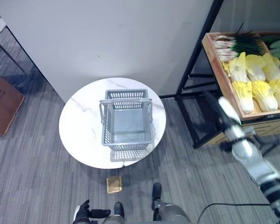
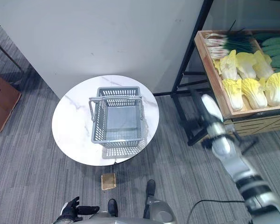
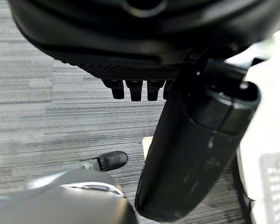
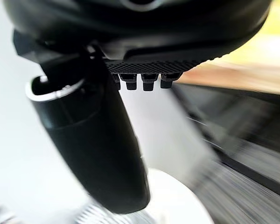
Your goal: Get the vegetables into the basket
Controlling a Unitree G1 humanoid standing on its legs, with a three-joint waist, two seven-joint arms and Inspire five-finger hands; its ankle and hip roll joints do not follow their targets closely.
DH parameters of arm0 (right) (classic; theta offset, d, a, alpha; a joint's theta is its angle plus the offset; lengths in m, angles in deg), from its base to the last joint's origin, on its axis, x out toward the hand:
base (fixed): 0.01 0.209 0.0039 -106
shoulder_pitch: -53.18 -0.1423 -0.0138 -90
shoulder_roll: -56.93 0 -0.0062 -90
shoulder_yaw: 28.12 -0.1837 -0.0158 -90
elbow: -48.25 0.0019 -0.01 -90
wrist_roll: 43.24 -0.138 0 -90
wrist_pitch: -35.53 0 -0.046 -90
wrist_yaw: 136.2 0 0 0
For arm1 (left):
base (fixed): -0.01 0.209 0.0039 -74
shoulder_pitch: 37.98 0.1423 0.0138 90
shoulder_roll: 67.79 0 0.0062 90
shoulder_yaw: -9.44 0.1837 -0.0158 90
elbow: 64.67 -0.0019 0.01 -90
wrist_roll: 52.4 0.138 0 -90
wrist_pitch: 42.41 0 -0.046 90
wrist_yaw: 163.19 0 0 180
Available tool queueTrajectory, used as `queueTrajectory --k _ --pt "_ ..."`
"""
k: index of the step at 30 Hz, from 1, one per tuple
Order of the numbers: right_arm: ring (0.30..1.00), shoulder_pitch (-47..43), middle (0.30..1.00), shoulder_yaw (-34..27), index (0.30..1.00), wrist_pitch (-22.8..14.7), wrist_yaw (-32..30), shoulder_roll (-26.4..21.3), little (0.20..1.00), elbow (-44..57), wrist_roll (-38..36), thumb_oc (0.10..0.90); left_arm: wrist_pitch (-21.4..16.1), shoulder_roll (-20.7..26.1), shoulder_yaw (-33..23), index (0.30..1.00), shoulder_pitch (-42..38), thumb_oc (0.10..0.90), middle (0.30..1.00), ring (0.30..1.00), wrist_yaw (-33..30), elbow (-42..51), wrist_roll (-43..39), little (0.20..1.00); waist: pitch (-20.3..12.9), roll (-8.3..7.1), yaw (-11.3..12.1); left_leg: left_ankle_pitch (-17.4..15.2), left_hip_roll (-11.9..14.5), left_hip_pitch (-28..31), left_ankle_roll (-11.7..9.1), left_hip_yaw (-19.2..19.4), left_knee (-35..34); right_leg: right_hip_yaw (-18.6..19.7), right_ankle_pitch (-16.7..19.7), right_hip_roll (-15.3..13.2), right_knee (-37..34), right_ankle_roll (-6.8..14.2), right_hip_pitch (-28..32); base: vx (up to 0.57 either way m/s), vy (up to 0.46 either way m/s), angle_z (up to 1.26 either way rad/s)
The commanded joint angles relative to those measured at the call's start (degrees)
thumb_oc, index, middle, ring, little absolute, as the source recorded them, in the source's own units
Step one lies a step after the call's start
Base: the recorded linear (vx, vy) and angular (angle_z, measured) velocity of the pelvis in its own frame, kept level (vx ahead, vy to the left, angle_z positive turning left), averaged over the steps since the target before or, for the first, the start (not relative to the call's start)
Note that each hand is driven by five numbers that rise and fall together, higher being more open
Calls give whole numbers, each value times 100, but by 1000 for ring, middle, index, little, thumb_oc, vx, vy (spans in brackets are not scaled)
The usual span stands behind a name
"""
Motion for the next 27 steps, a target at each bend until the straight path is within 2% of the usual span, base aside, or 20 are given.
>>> queueTrajectory --k 1,5,7,9,10,20,27 --pt "1000 -335 1000 87 1000 -100 -329 -115 1000 -549 758 900 -61 268 58 1000 -247 900 1000 1000 -82 -179 239 1000 123 -127 129 -91 253 -149 -312 -343 6 216 -315 -651 58 887 406 19 7 10" --pt "1000 -1189 1000 516 1000 -139 -335 10 1000 -196 707 900 -51 261 143 1000 -248 900 1000 1000 -148 -140 213 1000 147 -155 268 -74 281 -190 -328 -377 6 207 -339 -641 36 868 407 6 -4 4" --pt "1000 -1854 1000 918 1000 -137 -303 399 1000 -534 278 900 -44 219 278 1000 -251 900 1000 1000 -136 -139 110 1000 179 -160 353 -40 294 -231 -342 -393 6 204 -348 -629 27 848 395 -6 -9 -3" --pt "1000 -2760 1000 1444 1000 -73 -297 624 1000 -1212 75 900 -91 232 440 1000 -293 900 1000 1000 -157 -116 -27 1000 225 -159 445 -1 314 -279 -360 -423 6 186 -350 -613 19 826 379 -16 -10 4" --pt "1000 -3246 1000 1655 1000 -19 -314 880 1000 -1671 -139 900 -150 238 527 1000 -340 900 1000 1000 -174 -53 -224 1000 275 -155 513 31 328 -341 -368 -455 6 188 -344 -593 19 807 324 -28 -12 11" --pt "1000 -4297 1000 2064 1000 128 -370 1565 1000 -3039 -543 900 -255 271 773 1000 -551 900 1000 1000 -254 -59 -566 1000 443 -145 690 178 356 -664 -401 -614 6 128 -292 -572 18 777 100 -17 -7 4" --pt "1000 -4710 1000 2243 1000 148 -417 1725 1000 -3810 -550 900 -327 255 937 1000 -611 900 1000 1000 -295 -49 -679 1000 529 -104 787 227 343 -818 -405 -694 6 91 -277 -588 17 780 -14 -2 4 7"
